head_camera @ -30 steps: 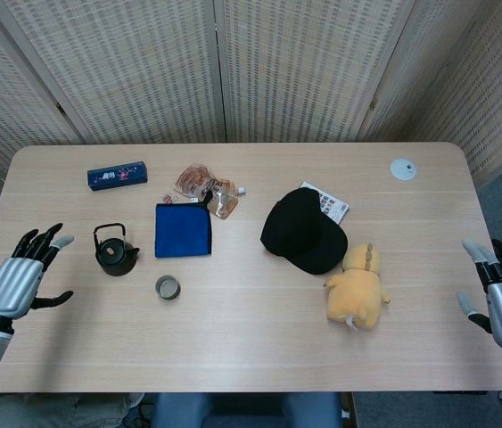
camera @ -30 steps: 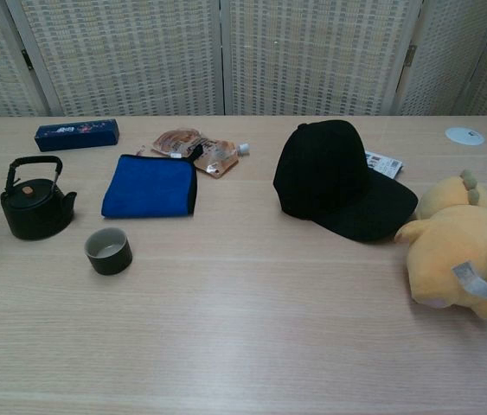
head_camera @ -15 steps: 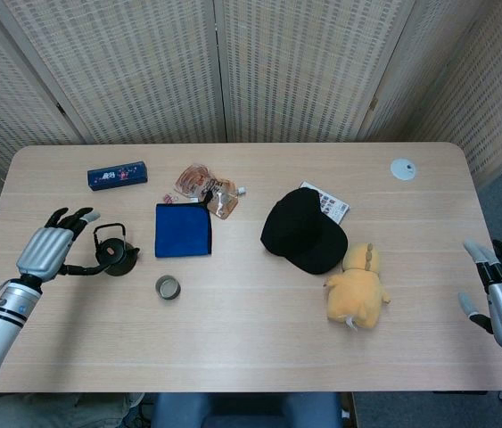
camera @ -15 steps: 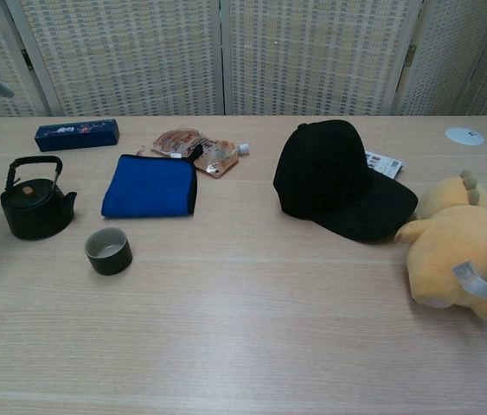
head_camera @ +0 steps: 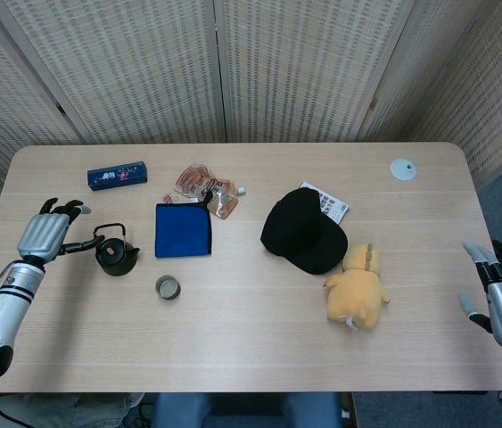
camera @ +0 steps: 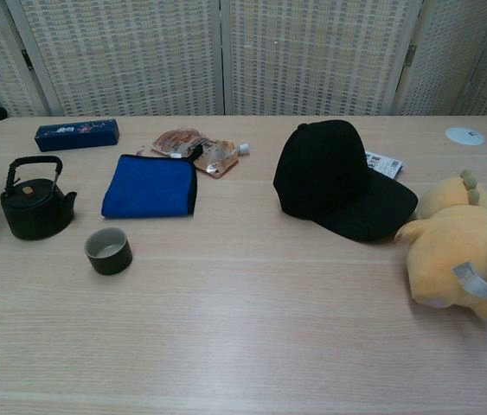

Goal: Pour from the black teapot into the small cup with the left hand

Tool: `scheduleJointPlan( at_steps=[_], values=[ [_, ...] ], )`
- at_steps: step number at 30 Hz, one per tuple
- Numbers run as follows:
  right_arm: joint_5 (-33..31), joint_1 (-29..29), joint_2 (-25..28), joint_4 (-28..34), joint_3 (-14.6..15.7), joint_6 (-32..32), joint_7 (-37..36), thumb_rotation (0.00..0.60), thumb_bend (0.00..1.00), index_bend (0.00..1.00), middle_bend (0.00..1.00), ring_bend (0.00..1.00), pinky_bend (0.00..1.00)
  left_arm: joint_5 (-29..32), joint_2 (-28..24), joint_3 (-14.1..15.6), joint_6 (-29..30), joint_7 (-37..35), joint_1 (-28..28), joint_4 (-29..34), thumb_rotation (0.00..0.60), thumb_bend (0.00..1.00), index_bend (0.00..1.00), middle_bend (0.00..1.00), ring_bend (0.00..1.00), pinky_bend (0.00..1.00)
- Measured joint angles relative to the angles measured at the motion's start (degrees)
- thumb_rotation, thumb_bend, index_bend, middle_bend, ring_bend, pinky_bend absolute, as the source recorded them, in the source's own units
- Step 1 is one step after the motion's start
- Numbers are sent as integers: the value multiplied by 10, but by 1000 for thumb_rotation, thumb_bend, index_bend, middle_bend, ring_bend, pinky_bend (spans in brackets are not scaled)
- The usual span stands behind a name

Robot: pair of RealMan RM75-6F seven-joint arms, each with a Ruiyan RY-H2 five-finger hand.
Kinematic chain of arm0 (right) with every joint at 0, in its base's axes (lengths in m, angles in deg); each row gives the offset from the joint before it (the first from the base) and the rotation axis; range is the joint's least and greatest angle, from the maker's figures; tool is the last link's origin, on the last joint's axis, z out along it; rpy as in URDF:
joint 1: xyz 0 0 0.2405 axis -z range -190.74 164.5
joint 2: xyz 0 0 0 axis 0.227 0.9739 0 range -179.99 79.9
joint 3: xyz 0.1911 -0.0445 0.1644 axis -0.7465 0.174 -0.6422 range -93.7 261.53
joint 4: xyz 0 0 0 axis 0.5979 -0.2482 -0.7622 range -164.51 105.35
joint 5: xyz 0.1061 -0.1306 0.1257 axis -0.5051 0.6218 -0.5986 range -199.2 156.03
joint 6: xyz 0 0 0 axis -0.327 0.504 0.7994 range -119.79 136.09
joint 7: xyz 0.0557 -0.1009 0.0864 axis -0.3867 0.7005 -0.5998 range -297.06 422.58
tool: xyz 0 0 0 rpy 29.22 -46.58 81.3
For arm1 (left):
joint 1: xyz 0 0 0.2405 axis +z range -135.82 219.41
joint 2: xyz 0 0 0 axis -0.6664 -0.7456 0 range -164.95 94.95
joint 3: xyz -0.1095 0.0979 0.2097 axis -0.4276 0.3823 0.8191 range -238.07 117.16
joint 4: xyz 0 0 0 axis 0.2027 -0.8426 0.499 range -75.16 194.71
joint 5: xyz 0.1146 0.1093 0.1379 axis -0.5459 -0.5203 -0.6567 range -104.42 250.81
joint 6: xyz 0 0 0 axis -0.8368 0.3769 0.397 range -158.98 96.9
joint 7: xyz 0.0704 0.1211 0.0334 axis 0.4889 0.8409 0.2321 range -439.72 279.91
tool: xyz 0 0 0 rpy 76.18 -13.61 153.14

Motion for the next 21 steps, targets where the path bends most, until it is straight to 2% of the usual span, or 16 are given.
scheduleJointPlan(
  at_steps=[7,21],
  values=[
    [-4,-2,-2,-3,-1,-5,-2,600,268,141,218,84,71,35,23,-1,-17,29,-15,-28,31,97,251,159,212,0],
    [-16,1,-6,-13,-1,-7,-7,600,268,141,218,84,71,129,79,3,-89,105,-66,-107,0,66,263,166,214,0]
  ],
)
